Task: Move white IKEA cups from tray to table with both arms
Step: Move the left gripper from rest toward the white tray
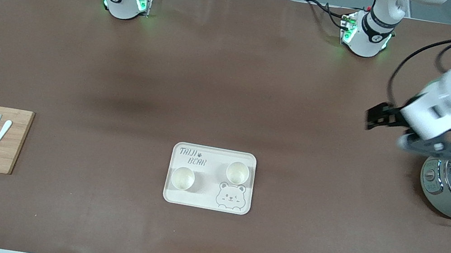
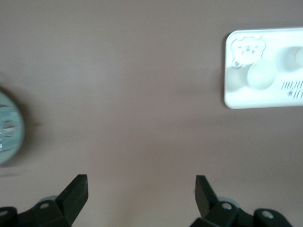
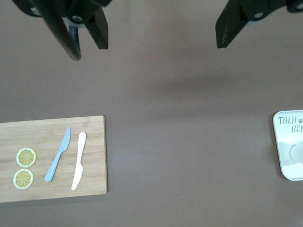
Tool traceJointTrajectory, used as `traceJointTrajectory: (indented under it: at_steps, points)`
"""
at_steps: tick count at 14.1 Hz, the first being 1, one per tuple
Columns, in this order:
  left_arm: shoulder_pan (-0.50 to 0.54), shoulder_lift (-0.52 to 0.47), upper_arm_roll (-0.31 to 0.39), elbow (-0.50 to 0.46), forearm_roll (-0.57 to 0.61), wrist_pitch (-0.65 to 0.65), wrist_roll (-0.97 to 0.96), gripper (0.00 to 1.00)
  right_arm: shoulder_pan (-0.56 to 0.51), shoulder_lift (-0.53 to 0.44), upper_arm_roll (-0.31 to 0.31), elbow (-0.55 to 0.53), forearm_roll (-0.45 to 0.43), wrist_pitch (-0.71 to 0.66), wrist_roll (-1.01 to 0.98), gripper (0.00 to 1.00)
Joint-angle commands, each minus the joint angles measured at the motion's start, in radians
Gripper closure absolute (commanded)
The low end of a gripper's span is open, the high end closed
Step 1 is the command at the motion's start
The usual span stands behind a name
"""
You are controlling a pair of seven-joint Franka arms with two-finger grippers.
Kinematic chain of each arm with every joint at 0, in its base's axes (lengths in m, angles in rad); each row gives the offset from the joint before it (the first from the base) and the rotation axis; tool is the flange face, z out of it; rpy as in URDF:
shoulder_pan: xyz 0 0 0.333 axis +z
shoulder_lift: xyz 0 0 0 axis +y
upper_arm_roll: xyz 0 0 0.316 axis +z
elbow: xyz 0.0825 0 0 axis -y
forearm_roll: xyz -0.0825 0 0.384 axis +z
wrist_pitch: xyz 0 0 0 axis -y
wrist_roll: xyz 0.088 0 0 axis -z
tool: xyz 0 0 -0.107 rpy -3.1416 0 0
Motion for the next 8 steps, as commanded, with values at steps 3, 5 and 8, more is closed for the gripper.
traceJointTrajectory:
  at_steps: [3,5,8]
  points:
    - [-0.168,0.275,0.006,0.195,0.040,0.137,-0.221,0.00,-0.038,-0.013,0.013,-0.010,0.009,0.017,0.011,0.00]
    - [-0.220,0.364,0.003,0.227,0.040,0.221,-0.279,0.00,-0.035,-0.012,0.013,-0.010,0.009,0.011,0.011,0.00]
    - [-0.280,0.480,0.000,0.290,0.037,0.326,-0.321,0.00,-0.027,-0.004,0.014,-0.010,0.009,0.011,0.011,0.00]
